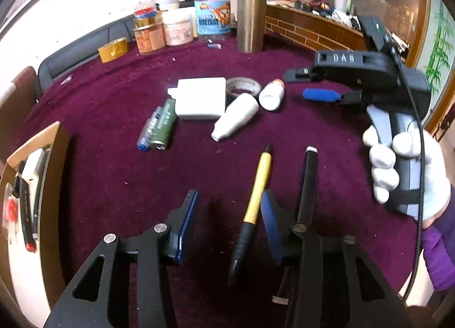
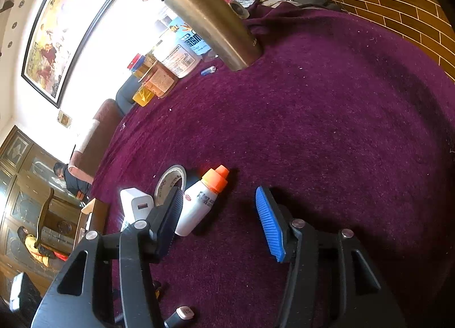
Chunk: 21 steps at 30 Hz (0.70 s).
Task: Organize rigid objects
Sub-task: 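Grasp the yellow pen on the table with the left tool, then grasp the white-capped black marker with the right tool while the left tool holds the yellow pen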
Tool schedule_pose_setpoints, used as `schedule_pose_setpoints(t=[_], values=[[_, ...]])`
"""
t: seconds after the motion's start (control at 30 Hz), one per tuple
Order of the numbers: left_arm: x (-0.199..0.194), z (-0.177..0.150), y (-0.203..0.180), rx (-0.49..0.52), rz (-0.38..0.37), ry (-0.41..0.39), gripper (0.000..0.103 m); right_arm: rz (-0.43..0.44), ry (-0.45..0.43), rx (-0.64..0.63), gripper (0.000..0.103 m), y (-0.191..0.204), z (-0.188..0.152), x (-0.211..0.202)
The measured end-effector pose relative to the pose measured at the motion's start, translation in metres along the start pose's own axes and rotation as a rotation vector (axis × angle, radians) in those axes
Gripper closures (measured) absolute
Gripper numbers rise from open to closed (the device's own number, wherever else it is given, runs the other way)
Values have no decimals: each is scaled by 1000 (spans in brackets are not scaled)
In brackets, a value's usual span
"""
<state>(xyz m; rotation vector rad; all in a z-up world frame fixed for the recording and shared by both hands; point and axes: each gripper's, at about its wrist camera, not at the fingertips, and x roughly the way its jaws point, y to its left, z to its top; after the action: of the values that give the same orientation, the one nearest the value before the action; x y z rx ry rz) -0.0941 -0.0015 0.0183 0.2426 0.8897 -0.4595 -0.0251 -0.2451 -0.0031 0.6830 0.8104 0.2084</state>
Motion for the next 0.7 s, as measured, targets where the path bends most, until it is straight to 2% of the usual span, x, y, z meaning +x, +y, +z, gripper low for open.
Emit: schedule_pose_setpoints(t=[0.07,0.1,0.13,0.23,0.4,0.7], values=[[6,0,-6,20,-3,14,78,-1,0,-2,51,0,0,0],[9,0,-10,33,-6,25,90,-2,0,-4,51,0,0,0],[13,0,-15,46,-7,38,92,-2,0,-5,50,0,0,0],[17,5,-30,94,27,24,95,1,0,-6,49,0,1,0],[6,2,-20,32,27,-4,97,6,-2,-7,49,-1,1,1],[-80,-17,22,-123,13,-168,97,-1,-5,-14,49,1,0,1]])
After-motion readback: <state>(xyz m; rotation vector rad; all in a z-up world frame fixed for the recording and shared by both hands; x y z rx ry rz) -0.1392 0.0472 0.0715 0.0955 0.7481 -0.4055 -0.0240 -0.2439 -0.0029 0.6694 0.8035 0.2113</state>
